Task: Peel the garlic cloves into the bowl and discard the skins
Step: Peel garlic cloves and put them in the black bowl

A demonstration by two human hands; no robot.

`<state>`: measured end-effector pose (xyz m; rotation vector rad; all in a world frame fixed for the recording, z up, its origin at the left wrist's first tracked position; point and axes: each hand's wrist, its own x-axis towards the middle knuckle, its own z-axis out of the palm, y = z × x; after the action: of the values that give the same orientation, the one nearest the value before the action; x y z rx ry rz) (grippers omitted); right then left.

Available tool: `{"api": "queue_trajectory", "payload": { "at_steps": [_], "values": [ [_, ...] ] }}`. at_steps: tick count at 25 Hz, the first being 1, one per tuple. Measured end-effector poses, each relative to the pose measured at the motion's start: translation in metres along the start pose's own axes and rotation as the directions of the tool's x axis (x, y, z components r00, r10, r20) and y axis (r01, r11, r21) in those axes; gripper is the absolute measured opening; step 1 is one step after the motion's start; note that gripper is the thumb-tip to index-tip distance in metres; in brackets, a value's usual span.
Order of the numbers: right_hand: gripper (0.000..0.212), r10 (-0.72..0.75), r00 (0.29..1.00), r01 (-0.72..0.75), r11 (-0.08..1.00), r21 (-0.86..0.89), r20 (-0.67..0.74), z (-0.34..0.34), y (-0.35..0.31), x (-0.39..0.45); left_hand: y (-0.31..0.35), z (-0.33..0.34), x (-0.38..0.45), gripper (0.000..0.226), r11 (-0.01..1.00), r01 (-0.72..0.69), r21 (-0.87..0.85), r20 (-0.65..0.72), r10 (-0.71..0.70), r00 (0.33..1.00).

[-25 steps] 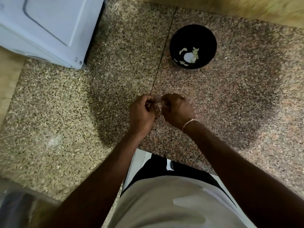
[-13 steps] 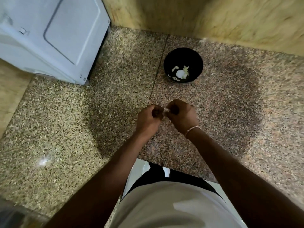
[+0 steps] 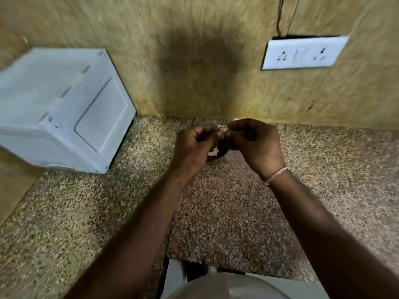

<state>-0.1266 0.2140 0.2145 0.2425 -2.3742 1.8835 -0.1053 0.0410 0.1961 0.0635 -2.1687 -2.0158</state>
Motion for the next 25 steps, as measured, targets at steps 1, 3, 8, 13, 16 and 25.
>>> {"api": "queue_trajectory", "payload": {
  "at_steps": [1, 3, 8, 13, 16, 25],
  "values": [
    [0.012, -0.042, 0.999, 0.041, 0.999, -0.022, -0.011, -0.005, -0.011, 0.001, 0.013, 0.002, 0.003, 0.008, 1.0, -0.029, -0.007, 0.005, 0.029, 1.0],
    [0.011, -0.094, 0.995, 0.093, 0.995, -0.048, -0.024, -0.013, -0.029, -0.001, 0.034, 0.005, 0.006, 0.007, 0.998, -0.057, -0.008, 0.012, 0.057, 0.998],
    [0.009, -0.156, 0.984, 0.15, 0.986, -0.067, -0.081, -0.026, -0.057, -0.005, 0.067, 0.01, 0.001, 0.012, 0.995, -0.092, -0.029, 0.059, 0.093, 0.994],
    [0.005, -0.187, 0.979, 0.185, 0.982, -0.027, -0.086, -0.036, -0.071, -0.008, 0.092, 0.012, -0.002, 0.004, 0.99, -0.12, -0.078, 0.082, 0.126, 0.989],
    [0.006, -0.188, 0.978, 0.189, 0.982, 0.011, -0.089, -0.039, -0.075, -0.009, 0.101, 0.011, -0.004, 0.008, 0.989, -0.127, -0.077, 0.096, 0.134, 0.986],
    [0.01, -0.292, 0.946, 0.282, 0.956, -0.085, -0.144, -0.044, -0.074, -0.018, 0.107, 0.023, -0.012, 0.012, 0.979, -0.201, 0.01, 0.08, 0.2, 0.977]
  ]
}}
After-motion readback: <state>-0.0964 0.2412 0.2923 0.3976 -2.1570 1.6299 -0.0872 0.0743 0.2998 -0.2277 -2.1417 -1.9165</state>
